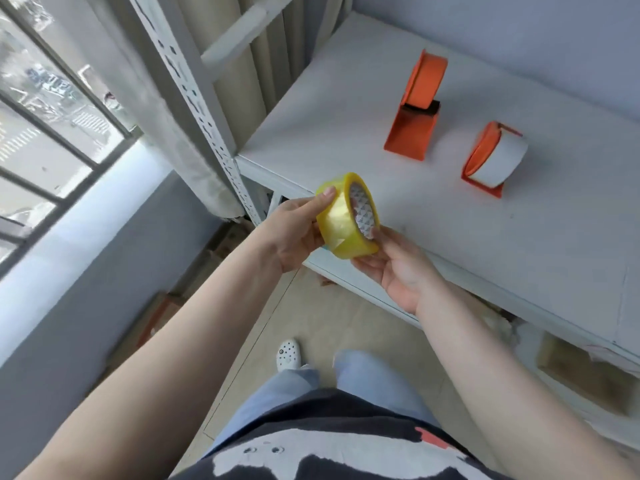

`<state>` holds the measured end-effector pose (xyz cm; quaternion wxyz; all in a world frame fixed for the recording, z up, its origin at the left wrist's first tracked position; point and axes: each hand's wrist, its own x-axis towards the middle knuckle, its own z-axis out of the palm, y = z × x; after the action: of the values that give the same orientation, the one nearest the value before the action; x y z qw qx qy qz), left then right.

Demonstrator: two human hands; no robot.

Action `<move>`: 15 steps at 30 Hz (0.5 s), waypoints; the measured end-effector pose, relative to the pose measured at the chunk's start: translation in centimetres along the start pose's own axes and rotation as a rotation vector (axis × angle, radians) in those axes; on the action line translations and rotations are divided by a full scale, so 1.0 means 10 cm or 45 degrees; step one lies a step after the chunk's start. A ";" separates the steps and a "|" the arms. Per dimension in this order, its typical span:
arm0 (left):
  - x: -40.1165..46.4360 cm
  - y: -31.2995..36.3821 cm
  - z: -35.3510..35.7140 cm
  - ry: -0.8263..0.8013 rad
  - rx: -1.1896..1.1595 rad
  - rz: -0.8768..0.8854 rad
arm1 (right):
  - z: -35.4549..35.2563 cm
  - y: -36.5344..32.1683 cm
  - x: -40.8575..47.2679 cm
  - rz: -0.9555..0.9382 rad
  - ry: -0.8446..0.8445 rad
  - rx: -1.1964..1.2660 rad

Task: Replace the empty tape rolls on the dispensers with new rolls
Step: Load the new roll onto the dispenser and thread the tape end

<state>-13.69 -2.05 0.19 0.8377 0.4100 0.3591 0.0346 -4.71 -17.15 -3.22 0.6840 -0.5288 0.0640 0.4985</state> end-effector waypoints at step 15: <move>0.70 0.60 0.89 -0.175 0.177 -0.020 | -0.28 -0.56 0.06 -0.940 0.246 -0.982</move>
<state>-1.46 -1.56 4.05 0.8300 0.4658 0.3056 -0.0251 1.01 -18.63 -1.13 0.5609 -0.7722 -0.2510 0.1616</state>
